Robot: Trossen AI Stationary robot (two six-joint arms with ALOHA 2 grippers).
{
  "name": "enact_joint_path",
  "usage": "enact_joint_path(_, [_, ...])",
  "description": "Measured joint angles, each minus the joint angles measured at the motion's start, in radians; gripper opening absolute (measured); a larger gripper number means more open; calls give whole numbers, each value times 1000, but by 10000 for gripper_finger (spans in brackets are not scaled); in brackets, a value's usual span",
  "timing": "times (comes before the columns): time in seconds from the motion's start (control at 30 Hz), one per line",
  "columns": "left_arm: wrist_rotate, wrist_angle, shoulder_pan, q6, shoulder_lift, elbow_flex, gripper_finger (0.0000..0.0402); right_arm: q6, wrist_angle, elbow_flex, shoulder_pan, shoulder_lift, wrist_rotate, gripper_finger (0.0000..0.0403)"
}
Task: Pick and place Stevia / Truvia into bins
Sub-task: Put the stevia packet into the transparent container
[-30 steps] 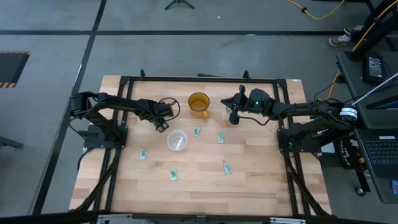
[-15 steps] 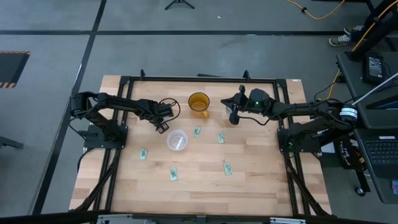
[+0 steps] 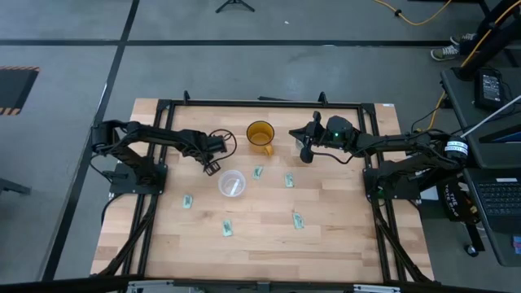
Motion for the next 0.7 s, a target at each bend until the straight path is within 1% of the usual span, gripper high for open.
enact_joint_path(0.13, [2, 0, 0, 37, -39, 0, 2, 0, 0, 0, 0, 0, 0, 26])
enact_joint_path(0.4, [3, 13, 0, 89, -167, 0, 2, 0, 0, 0, 0, 0, 0, 26])
enact_joint_path(0.5, [13, 60, -9, 126, -208, 0, 2, 0, 0, 0, 0, 0, 0, 25])
enact_joint_path(0.7, [59, 179, -30, 258, -270, 0, 2, 0, 0, 0, 0, 0, 0, 25])
